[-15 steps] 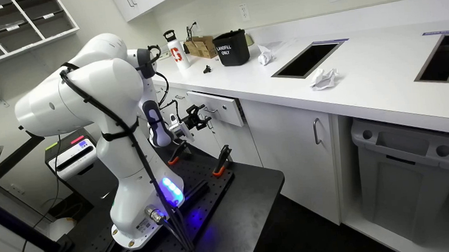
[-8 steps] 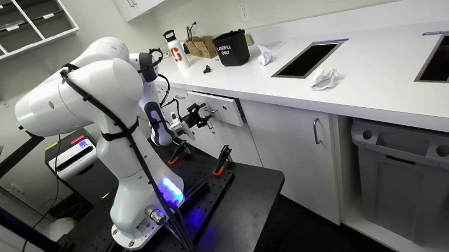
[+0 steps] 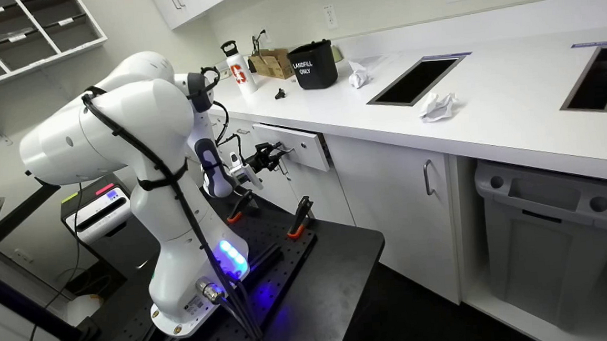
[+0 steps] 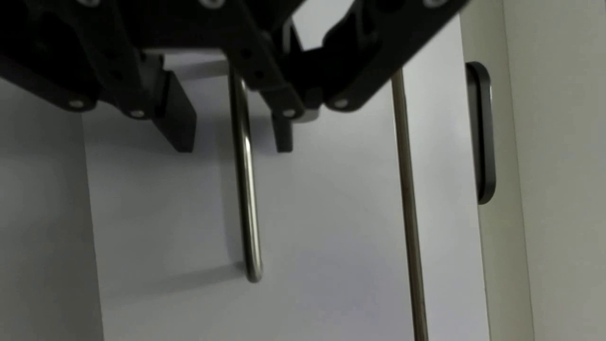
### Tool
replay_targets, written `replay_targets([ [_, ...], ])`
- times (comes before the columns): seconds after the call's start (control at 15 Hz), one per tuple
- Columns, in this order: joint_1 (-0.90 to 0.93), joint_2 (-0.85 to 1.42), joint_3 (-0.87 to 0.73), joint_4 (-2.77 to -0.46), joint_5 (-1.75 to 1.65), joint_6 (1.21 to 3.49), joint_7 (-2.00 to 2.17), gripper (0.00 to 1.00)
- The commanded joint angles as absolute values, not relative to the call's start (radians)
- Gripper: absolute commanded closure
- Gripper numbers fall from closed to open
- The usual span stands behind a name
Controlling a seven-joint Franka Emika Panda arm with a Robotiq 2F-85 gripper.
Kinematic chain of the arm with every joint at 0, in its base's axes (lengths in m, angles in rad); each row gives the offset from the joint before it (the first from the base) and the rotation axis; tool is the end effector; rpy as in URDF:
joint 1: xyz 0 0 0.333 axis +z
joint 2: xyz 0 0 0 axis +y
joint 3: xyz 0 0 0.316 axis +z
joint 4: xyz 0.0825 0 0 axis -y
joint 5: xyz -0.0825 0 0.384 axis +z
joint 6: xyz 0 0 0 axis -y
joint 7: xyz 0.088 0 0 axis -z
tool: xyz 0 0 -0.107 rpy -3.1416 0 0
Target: Open the first drawer from the right, place the black tongs in the open drawer
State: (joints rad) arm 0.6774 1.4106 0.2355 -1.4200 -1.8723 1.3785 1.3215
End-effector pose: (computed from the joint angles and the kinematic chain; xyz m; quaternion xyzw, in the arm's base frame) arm 0.4467 0.3667 -0.1030 0.6325 0.2748 0.3634 0.6264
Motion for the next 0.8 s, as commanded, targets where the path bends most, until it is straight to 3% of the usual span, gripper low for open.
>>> replay_targets([
  [0.0, 0.690, 1.417, 0.230, -1.402, -1.867, 1.340, 1.307, 0.86],
  [0.13, 0.690, 1.411, 0.229, -1.410, -1.866, 1.335, 1.311, 0.99],
  [0.73, 0.729, 1.378, 0.270, -1.475, -1.815, 1.258, 1.315, 0.97],
])
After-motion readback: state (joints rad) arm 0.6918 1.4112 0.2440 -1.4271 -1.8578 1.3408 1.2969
